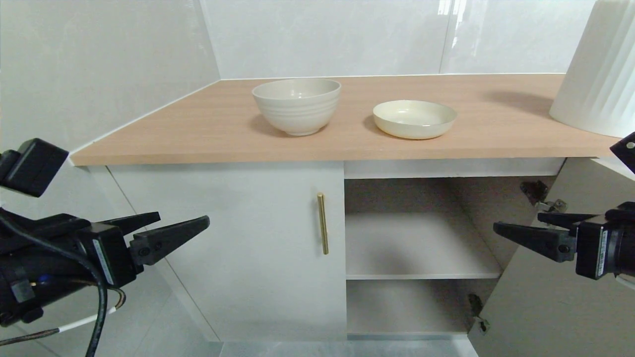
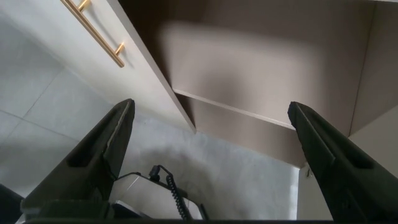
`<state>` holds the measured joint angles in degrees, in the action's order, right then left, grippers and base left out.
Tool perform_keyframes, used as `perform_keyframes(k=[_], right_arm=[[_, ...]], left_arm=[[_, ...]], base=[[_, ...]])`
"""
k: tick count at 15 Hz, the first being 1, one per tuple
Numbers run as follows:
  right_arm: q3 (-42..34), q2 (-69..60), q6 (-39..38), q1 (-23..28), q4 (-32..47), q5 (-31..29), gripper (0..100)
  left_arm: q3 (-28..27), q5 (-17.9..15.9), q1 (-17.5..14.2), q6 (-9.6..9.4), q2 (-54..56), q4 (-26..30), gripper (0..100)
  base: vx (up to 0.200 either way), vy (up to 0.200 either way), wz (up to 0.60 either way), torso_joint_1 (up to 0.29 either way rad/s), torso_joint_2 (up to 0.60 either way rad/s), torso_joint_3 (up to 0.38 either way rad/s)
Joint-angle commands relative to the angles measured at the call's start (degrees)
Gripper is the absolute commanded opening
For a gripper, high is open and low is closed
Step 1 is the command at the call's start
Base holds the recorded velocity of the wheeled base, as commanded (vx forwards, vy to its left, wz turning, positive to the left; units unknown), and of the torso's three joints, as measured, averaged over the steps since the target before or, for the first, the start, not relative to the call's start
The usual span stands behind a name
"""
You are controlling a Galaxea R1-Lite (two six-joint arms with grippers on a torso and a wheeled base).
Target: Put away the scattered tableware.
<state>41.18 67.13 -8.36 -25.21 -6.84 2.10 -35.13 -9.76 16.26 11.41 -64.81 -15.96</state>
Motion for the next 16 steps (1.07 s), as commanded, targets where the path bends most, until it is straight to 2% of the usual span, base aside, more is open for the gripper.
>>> perform_keyframes(k=[1, 5, 12, 14, 16], right_arm=[[-0.05, 0.10, 0.01, -0.01, -0.19, 0.01, 100], [-0.05, 0.28, 0.01, -0.01, -0.10, 0.01, 100], [-0.57, 0.54, 1.33, -0.01, -0.19, 0.19, 100], [2.50, 4.15, 2.30, 0.95, -0.63, 0.10, 100], [9.45, 11.18, 2.12, 2.27, -0.63, -0.08, 100]], left_arm=[[0.06, -0.08, 0.00, 0.02, -0.23, -0.13, 100], [0.15, -0.96, 0.00, 0.02, -0.23, -0.04, 100], [-0.20, -1.13, 0.00, -0.16, -0.50, 0.05, 100], [-4.51, -1.13, 0.00, -0.25, -3.66, 0.75, 100], [-11.54, -1.05, -0.09, -0.25, -9.55, 2.51, 100]], base=[[0.000, 0.000, 0.00, 0.027, -0.19, -0.173], [0.000, 0.000, 0.00, 0.089, -0.27, -0.292], [0.000, 0.000, 0.00, 0.141, -0.51, -0.301], [0.000, 0.000, 0.00, 0.178, -0.47, -0.293], [0.000, 0.000, 0.00, 0.195, -0.48, -0.290]])
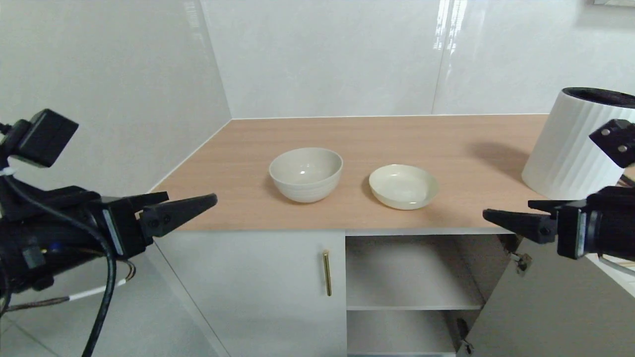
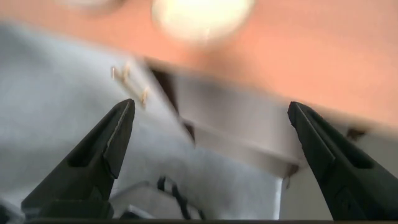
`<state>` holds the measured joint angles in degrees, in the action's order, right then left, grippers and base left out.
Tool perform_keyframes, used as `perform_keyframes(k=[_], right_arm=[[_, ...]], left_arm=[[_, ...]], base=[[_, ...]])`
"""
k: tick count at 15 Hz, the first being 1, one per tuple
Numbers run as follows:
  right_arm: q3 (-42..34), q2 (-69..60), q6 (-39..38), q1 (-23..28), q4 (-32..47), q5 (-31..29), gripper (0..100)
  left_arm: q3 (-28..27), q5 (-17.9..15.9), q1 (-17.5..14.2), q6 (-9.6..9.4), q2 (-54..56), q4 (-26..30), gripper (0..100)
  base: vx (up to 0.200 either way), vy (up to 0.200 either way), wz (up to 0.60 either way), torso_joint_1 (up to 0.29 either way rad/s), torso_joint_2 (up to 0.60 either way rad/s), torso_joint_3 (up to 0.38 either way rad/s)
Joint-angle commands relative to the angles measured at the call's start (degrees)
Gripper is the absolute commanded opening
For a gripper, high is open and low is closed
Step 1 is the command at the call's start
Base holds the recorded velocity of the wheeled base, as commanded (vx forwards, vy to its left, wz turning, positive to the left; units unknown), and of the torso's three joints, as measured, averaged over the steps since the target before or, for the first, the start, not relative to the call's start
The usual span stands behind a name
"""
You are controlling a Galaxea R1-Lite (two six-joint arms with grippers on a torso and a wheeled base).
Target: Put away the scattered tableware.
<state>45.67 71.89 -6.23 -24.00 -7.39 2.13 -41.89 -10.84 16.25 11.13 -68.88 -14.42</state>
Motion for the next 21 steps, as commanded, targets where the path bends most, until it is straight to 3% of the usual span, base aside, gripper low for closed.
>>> perform_keyframes(k=[1, 4, 5, 6, 7, 10, 11, 12, 14, 15, 17, 20, 21], right_arm=[[9.35, 10.29, -0.01, 1.94, 0.09, -0.29, 100], [22.36, 17.94, -0.19, 1.94, 6.60, -2.22, 100], [29.04, 21.28, -2.74, 1.50, 13.45, -3.89, 100], [30.97, 23.12, -8.45, 0.80, 16.70, -4.15, 100], [31.85, 24.79, -11.09, 0.80, 17.06, -4.24, 100], [34.93, 29.71, -12.58, 0.62, 17.14, -11.45, 100], [35.19, 30.33, -13.37, -0.08, 16.88, -13.56, 100], [36.34, 30.86, -14.42, -0.25, 16.97, -13.91, 100], [36.86, 31.47, -15.83, -0.25, 16.97, -14.00, 100], [36.86, 31.38, -15.92, -0.25, 16.97, -14.00, 100], [36.78, 31.38, -15.92, -0.34, 16.97, -14.00, 100], [36.60, 31.38, -16.09, -0.34, 16.97, -14.00, 100], [36.60, 31.38, -16.09, -0.34, 16.88, -14.00, 100]], left_arm=[[-8.30, 0.29, -0.17, 0.03, -8.38, 2.03, 100], [-16.74, 2.22, -0.17, 0.12, -13.21, 8.62, 100], [-21.31, 5.56, -0.08, 0.21, -15.23, 15.83, 100], [-24.56, 7.94, -0.08, 0.65, -17.52, 20.13, 100], [-26.14, 8.38, 0.01, 1.53, -19.37, 20.57, 100], [-32.12, 8.99, 2.38, 10.05, -25.34, 20.66, 100], [-33.96, 11.01, 3.17, 12.60, -27.80, 20.66, 100], [-34.93, 13.39, 4.32, 13.74, -29.74, 20.57, 100], [-37.57, 19.71, 6.16, 14.01, -34.83, 20.49, 100], [-38.71, 21.30, 6.16, 14.09, -37.21, 20.22, 100], [-39.76, 21.47, 6.25, 14.09, -40.46, 20.13, 100], [-43.02, 21.47, 6.16, 17.61, -44.50, 19.52, 100], [-43.02, 21.38, 6.25, 17.61, -44.59, 19.52, 100]], base=[[0.000, 0.000, 0.00, 0.198, -0.49, -0.290], [0.000, 0.000, 0.00, 0.128, -0.29, -0.172], [0.000, 0.000, 0.00, 0.041, -0.09, -0.056], [0.000, 0.000, 0.00, 0.022, -0.05, -0.032], [0.000, 0.000, 0.00, 0.000, 0.00, 0.000], [0.000, 0.000, 0.00, 0.000, 0.00, 0.000], [0.000, 0.000, 0.00, 0.000, 0.00, 0.000], [0.000, 0.000, 0.00, 0.000, 0.00, 0.000], [0.000, 0.000, 0.00, 0.000, 0.00, 0.000], [0.000, 0.000, 0.00, 0.000, 0.00, 0.000], [0.000, 0.000, 0.00, 0.000, 0.00, 0.000], [0.000, 0.000, 0.00, 0.000, 0.00, 0.000], [0.000, 0.000, 0.00, 0.000, 0.00, 0.000]])
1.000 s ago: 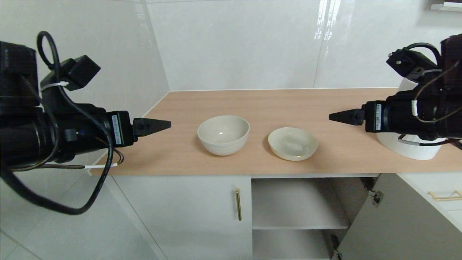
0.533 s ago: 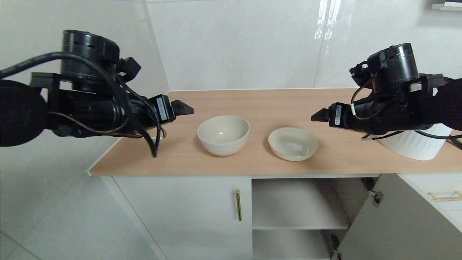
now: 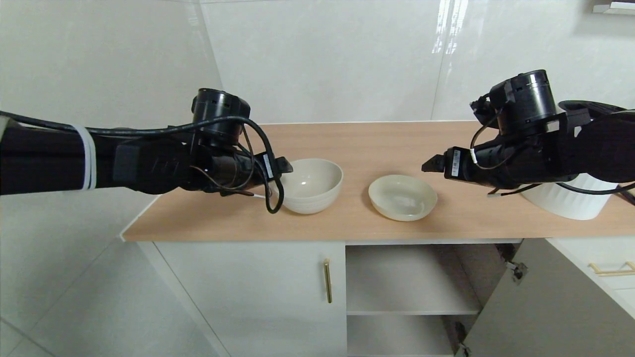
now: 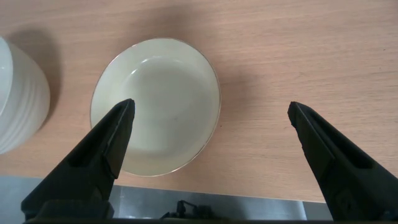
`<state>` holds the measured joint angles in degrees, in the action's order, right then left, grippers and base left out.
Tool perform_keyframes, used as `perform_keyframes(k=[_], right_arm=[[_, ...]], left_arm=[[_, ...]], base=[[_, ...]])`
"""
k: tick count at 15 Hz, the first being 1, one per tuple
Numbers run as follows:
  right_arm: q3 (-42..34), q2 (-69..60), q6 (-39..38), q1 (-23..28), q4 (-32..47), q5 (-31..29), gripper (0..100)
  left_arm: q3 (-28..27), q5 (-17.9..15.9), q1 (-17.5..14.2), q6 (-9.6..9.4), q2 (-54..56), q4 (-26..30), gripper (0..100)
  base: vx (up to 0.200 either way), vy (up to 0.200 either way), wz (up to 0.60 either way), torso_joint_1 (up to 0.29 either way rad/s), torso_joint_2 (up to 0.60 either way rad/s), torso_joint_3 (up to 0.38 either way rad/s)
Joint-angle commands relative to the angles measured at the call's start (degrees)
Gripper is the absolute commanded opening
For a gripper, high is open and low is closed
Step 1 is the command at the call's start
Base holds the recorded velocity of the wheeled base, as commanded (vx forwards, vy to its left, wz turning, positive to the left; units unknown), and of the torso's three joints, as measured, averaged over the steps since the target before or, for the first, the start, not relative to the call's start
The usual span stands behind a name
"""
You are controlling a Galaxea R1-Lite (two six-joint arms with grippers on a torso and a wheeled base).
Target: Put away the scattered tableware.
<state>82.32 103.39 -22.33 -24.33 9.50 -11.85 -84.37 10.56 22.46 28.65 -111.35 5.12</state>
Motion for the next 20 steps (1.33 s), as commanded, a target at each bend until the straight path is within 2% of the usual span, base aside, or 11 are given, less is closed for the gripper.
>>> perform_keyframes(k=[1, 2, 3, 9, 13, 14, 16, 17, 20], right_arm=[[-0.06, -0.12, 0.01, -0.01, 0.00, -0.02, 100], [-0.06, -0.12, 0.01, -0.01, 0.00, -0.02, 100], [-0.06, -0.20, 0.01, -0.01, 0.00, -0.02, 100], [-0.06, -0.38, 0.10, -0.01, 0.08, -0.02, 100], [0.12, 0.50, 0.18, -0.01, 0.08, -0.10, 100], [0.21, 1.55, 0.36, -0.28, 0.08, -1.07, 100], [1.88, 5.77, 0.45, -1.33, 0.26, -7.22, 100], [2.84, 8.06, 0.45, -1.77, 0.26, -10.12, 100], [3.72, 11.05, 0.36, -2.12, 0.17, -11.35, 100]], left_arm=[[-0.53, -0.01, 0.04, 0.00, -2.12, -0.02, 100], [-0.53, -0.01, 0.04, 0.00, -2.21, -0.02, 100], [-0.53, -0.19, 0.04, -0.08, -2.65, -0.11, 0], [-0.53, -0.01, 1.01, -0.08, -2.56, -0.11, 0], [4.57, -0.19, 2.51, -0.35, 9.13, -0.11, 0], [5.88, -0.27, 2.77, -1.14, 11.94, -0.11, 0], [7.91, -0.36, 2.86, -2.63, 15.72, -0.20, 0], [8.26, -0.36, 2.95, -2.81, 16.69, -0.20, 0], [8.43, -0.36, 3.30, -2.81, 17.39, -0.11, 0]], base=[[0.000, 0.000, 0.00, 0.000, 0.00, 0.000], [0.000, 0.000, 0.00, 0.000, 0.00, 0.000], [0.000, 0.000, 0.00, 0.000, 0.00, 0.000], [0.000, 0.000, 0.00, 0.000, 0.00, 0.000], [0.000, 0.000, 0.00, 0.000, 0.00, 0.000], [0.000, 0.000, 0.00, 0.000, 0.00, 0.000], [0.000, 0.000, 0.00, 0.000, 0.00, 0.000], [0.000, 0.000, 0.00, 0.000, 0.00, 0.000], [0.000, 0.000, 0.00, 0.000, 0.00, 0.000]])
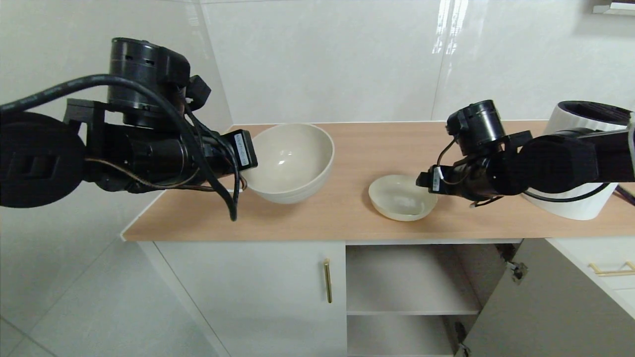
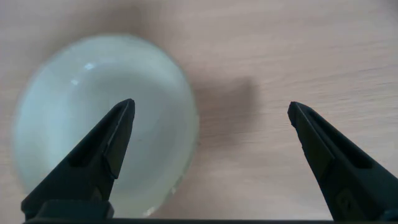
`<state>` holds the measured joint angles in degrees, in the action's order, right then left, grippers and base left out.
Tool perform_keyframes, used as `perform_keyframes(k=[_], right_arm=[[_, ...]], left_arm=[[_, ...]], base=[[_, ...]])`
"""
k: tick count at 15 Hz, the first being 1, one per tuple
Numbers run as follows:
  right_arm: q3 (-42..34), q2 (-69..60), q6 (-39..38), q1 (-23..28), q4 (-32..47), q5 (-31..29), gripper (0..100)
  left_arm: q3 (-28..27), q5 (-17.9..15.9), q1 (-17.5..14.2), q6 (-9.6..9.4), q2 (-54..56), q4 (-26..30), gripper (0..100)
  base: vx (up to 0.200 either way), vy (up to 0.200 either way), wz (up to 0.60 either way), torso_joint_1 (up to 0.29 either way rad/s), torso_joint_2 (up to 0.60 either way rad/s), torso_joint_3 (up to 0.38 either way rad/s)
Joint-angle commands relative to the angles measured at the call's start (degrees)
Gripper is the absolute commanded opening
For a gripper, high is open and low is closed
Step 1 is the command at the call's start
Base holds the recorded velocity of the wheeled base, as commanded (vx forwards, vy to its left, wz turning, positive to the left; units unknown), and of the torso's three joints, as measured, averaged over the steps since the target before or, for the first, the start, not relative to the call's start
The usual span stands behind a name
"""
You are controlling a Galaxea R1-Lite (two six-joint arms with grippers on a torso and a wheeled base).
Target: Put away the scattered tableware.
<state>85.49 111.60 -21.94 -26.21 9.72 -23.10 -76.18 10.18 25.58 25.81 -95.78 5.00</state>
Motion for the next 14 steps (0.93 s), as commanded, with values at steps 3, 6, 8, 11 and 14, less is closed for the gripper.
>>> perform_keyframes(k=[3, 6, 8, 11, 14], right_arm=[[0.90, 4.06, -0.21, -0.16, -0.14, -0.10, 100], [0.90, 4.23, -0.21, -0.16, -0.14, -0.01, 0], [0.90, 4.23, -0.29, -0.16, -0.14, 0.25, 0], [0.90, 4.15, -0.29, -0.16, -0.14, 0.34, 0], [0.90, 1.69, -1.17, 0.02, 0.04, 1.04, 0]], left_arm=[[0.42, 0.02, 0.18, 0.03, 1.91, -0.08, 0], [0.42, 0.02, 0.18, 0.03, 2.00, -0.08, 0], [0.51, 0.02, 0.18, 0.03, 1.91, -0.08, 0], [0.59, 0.02, 0.18, 0.03, 1.83, -0.08, 0], [1.30, 0.02, 0.26, 0.03, 2.00, -0.08, 0]], base=[[0.000, 0.000, 0.00, 0.000, 0.00, 0.000], [0.000, 0.000, 0.00, 0.000, 0.00, 0.000], [0.000, 0.000, 0.00, 0.000, 0.00, 0.000], [0.000, 0.000, 0.00, 0.000, 0.00, 0.000], [0.000, 0.000, 0.00, 0.000, 0.00, 0.000]])
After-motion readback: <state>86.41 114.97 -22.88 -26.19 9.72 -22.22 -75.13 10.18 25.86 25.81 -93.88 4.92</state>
